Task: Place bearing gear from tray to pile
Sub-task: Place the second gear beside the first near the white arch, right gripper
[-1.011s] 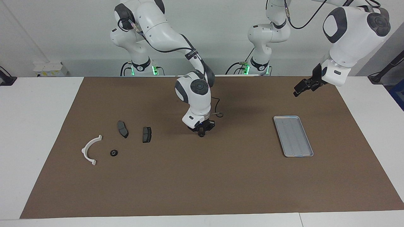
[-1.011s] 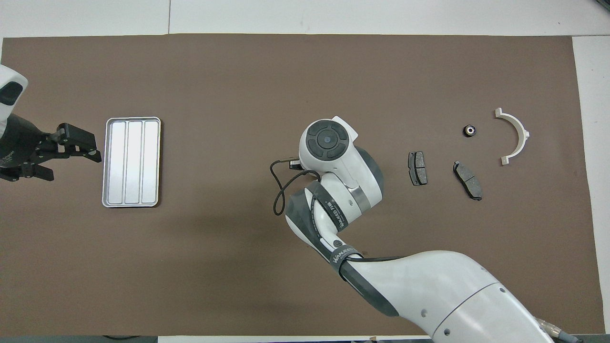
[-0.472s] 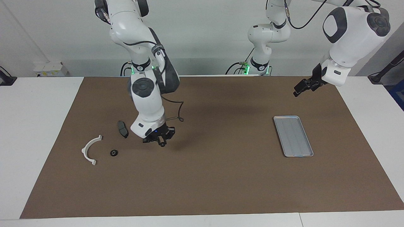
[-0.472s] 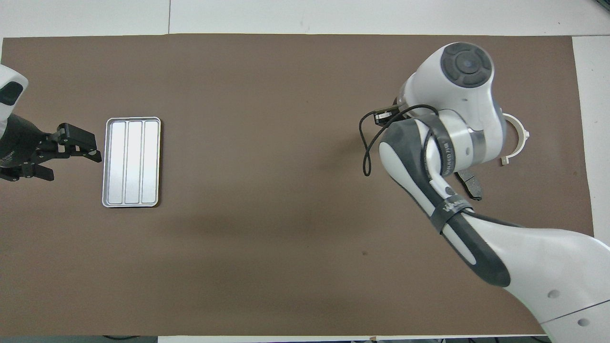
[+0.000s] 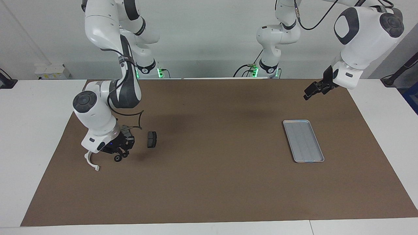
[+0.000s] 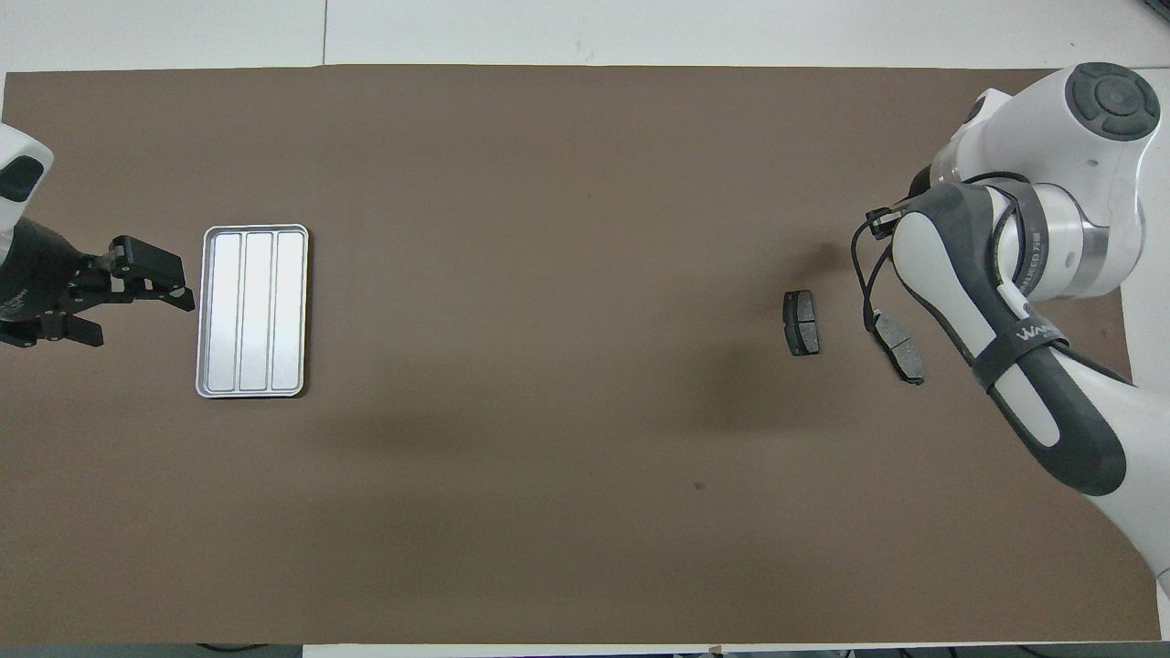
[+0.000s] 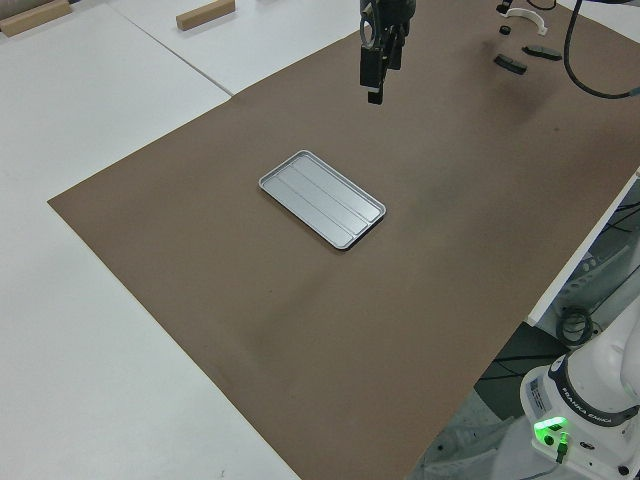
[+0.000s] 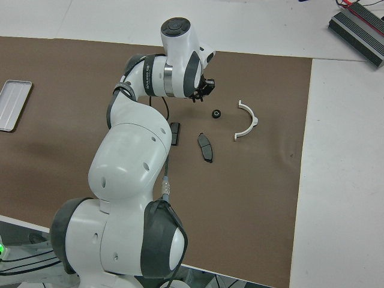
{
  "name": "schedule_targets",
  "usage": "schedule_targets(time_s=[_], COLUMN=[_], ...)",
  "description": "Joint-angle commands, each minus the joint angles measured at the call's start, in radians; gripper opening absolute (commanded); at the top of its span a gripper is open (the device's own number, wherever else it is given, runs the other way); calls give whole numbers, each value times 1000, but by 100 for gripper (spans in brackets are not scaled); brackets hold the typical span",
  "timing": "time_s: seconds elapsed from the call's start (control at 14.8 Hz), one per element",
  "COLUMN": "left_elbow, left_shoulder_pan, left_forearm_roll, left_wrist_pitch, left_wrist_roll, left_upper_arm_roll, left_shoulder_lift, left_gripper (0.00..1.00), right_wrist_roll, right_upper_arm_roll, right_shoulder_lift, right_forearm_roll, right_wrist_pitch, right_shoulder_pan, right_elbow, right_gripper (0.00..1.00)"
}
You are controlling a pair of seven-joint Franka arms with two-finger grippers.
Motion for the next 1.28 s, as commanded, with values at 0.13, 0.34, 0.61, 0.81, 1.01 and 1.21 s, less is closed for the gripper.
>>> schedule_targets(time_s=[0.13,0.34,0.61,0.81,1.01,1.21], left_elbow=[-18,-18,-18,-16,-18,-16], left_shoulder_pan=[7,7,7,7,6,6], left_forearm_roll=[6,6,6,6,6,6], left_wrist_pitch=[15,15,15,15,7,13], left_wrist_roll=[-3,-3,-3,-3,-3,2], left_upper_arm_roll=[-9,-9,-9,-9,-12,-12], left_shoulder_lift=[-21,-22,-21,-21,-22,-21], left_gripper=[100,100,100,100,100,100], right_wrist_roll=[-33,-29,-32,-32,-32,-32], right_upper_arm_roll=[16,16,16,16,16,16], right_shoulder_lift=[-17,-22,-22,-20,-20,-19], right_forearm_roll=[8,8,8,7,8,8], right_wrist_pitch=[66,89,132,136,176,181], right_shoulder_pan=[-17,-9,-9,-9,-9,-8], right_elbow=[-99,-127,-164,-173,-199,-204], right_gripper=[0,0,0,0,0,0])
